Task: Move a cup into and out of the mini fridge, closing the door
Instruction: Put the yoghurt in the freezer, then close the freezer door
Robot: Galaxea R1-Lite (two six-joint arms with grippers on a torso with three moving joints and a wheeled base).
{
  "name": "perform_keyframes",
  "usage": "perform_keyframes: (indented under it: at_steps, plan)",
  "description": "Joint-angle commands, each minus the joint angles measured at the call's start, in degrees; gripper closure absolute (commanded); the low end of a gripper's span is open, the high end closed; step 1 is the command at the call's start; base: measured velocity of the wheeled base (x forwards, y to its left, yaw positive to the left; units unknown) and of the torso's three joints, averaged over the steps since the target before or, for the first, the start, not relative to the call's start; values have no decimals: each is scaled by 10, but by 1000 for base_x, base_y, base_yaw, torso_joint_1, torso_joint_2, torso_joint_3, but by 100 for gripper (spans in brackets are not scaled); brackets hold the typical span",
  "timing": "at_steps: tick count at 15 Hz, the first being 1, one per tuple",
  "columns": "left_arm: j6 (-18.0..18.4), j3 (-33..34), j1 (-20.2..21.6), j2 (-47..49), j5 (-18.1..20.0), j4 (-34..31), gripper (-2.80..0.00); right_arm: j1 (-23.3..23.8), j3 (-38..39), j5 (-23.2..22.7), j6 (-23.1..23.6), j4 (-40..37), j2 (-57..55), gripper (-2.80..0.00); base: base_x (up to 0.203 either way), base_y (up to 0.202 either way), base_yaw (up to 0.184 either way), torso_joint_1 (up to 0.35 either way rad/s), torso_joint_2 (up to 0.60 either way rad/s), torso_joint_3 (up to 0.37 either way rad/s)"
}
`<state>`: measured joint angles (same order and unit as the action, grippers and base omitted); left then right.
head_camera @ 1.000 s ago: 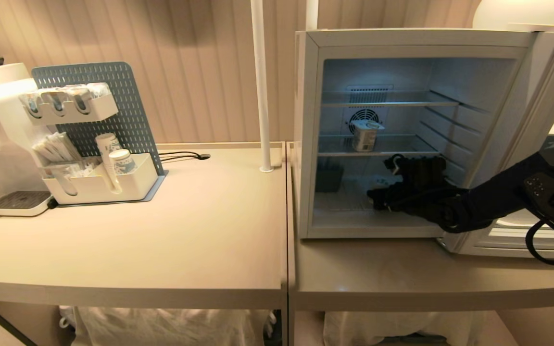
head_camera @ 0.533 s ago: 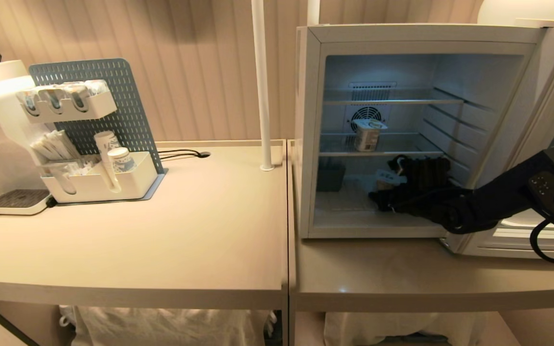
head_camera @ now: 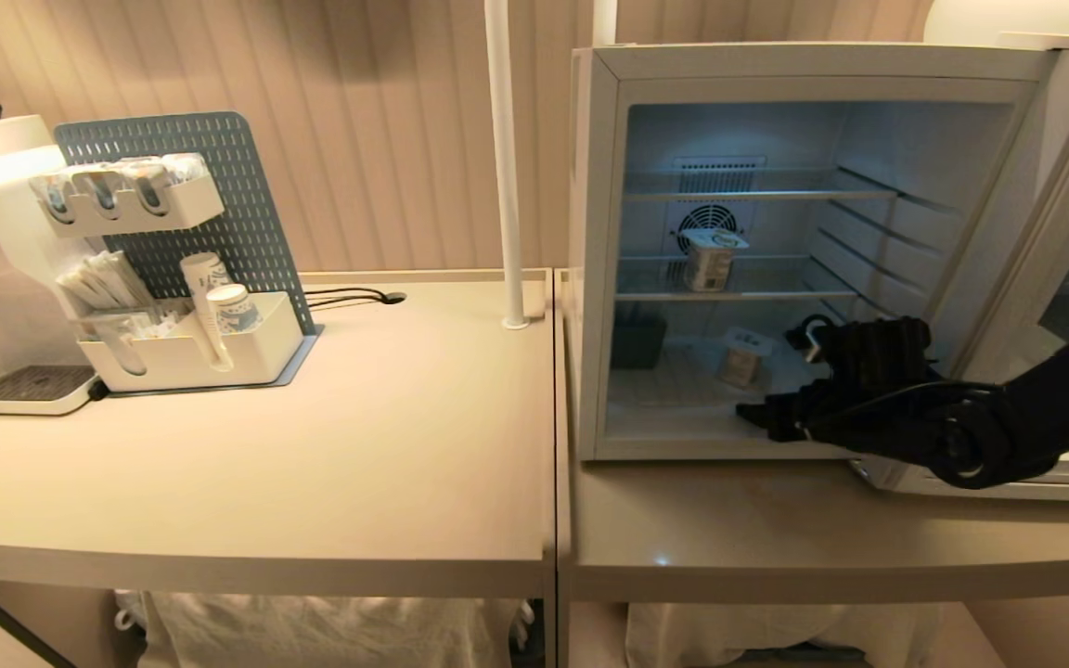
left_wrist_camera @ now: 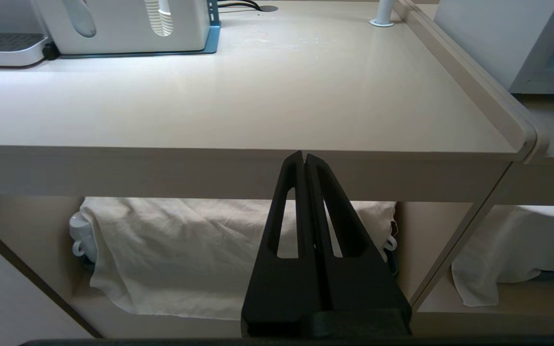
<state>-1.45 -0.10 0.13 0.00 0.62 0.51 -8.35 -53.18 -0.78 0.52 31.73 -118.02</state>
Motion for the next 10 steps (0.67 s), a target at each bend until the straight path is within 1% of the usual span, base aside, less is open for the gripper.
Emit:
perform_keyframes:
  at_steps: [1, 2, 3, 5, 7, 8, 10]
  plan:
    - [0, 0, 0, 1, 0, 0, 0, -1, 80, -1, 0, 22, 113, -280, 0, 0, 0, 0, 0, 0]
    - [0, 0, 0, 1, 0, 0, 0, -1, 112, -2, -1, 26, 155, -280, 0, 0, 0, 0, 0, 0]
    - [0, 0, 0, 1, 0, 0, 0, -1, 148, -2, -1, 29, 208, 0, 0, 0, 0, 0, 0, 0]
    - [0, 0, 0, 1, 0, 0, 0, -1, 206, -5, -1, 24, 317, 0, 0, 0, 0, 0, 0, 0]
    - [0, 0, 0, 1, 0, 0, 0, -1, 254, -7, -1, -4, 444, 0, 0, 0, 0, 0, 0, 0]
    - [0, 0, 0, 1, 0, 0, 0, -1, 268, -8, -1, -34, 511, 0, 0, 0, 0, 0, 0, 0]
    - [0, 0, 0, 1, 0, 0, 0, -1, 276, -7, -6, -148, 648, 0, 0, 0, 0, 0, 0, 0]
